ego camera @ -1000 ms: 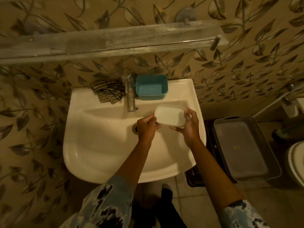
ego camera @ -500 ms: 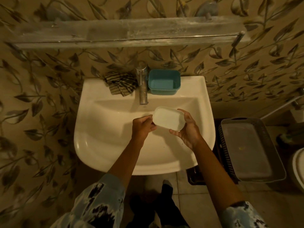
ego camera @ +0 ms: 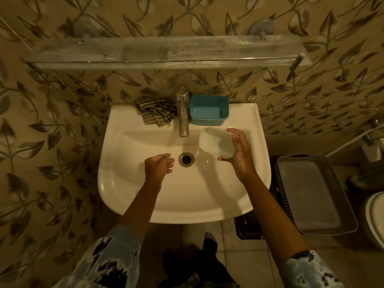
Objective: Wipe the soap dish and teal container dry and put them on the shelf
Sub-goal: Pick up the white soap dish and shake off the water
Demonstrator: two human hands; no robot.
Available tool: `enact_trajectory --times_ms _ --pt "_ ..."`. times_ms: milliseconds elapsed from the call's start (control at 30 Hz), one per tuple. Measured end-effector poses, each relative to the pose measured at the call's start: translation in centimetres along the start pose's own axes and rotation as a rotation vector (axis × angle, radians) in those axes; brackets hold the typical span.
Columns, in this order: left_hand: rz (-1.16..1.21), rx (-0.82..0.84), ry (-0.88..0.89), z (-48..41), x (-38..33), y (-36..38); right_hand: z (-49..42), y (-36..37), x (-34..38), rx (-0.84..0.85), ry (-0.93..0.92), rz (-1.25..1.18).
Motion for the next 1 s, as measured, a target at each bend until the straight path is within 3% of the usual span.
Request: enact_trajectory --times_ms 533,1000 --pt "0.05 -0.035 -0.022 -1.1 0.0 -2.0 1.4 1.6 8.0 0.056 -0.391 0.159" --pt "0.018 -0.039 0.0 -1.6 0.4 -2.7 2.3 1.9 13.0 0.098 -0.586 0.204"
Point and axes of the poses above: each hand's wrist, its own z-axis away from the middle knuckle, its own y-axis out of the palm, x = y × z, the point moved 6 cm from there along -z, towards the middle knuckle, and after that the axes turned 8 degrees about -x, right-handed, at the moved point
